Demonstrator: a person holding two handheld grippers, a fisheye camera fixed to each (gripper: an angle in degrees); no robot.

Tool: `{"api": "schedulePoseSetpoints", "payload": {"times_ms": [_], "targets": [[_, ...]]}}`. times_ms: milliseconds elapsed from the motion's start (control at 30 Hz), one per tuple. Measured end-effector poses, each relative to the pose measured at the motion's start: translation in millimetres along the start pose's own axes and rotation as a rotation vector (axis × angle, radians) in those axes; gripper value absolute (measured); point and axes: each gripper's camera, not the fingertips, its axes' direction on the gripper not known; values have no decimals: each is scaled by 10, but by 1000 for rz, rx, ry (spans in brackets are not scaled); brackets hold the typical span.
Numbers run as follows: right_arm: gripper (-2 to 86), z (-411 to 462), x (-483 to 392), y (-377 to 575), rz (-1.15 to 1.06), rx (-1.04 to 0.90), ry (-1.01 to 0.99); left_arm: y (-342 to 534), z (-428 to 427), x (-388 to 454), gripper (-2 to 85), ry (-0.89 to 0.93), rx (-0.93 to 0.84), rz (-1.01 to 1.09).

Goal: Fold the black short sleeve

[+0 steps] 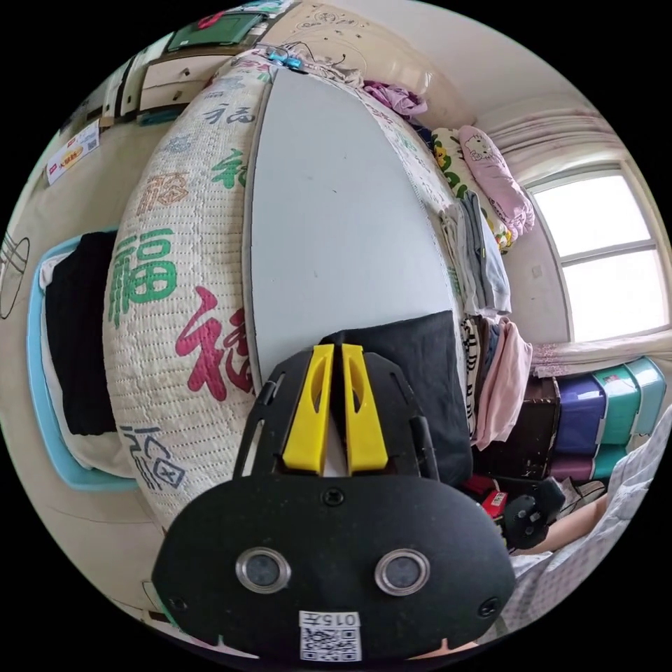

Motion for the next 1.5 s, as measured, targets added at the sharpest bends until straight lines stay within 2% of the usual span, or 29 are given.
{"api": "schedulePoseSetpoints", "payload": {"times_ms": [100,167,233,300,367,500,633,767,867,967,1133,1367,1500], "targets": [[90,90,115,-42,26,-55,136,35,-41,-37,35,12,12,-7],[75,270,77,-74,-21,-125,184,14,-5,-80,33,35,-1,-23],[37,267,-27,-65,-59,-108,299,-4,41,-86,19,34,-28,-17],[2,241,-91,-74,-69,-144,268,-9,50,-49,6,10,-39,10],[-6,191,-167,-45,-69,-169,102,-1,3,31,-2,-45,-42,59],[-7,201,-331,30,-104,-191,190,64,-128,71,-5,-63,-5,71],[-4,159,-306,54,-32,-204,124,132,-63,60,-2,-117,-28,73],[16,-283,-458,186,-147,-107,-57,185,-127,-59,14,16,7,0],[42,-942,-351,256,-156,55,-54,310,-282,-192,55,79,47,-84],[97,-1680,96,274,-6,265,48,450,-348,-242,80,114,45,-72],[130,-2438,829,243,201,420,107,581,-254,-175,114,124,35,-34],[138,-2730,979,242,266,428,60,659,-110,33,130,123,36,43],[136,-2717,917,358,267,394,8,720,-89,58,115,155,27,13]]}}
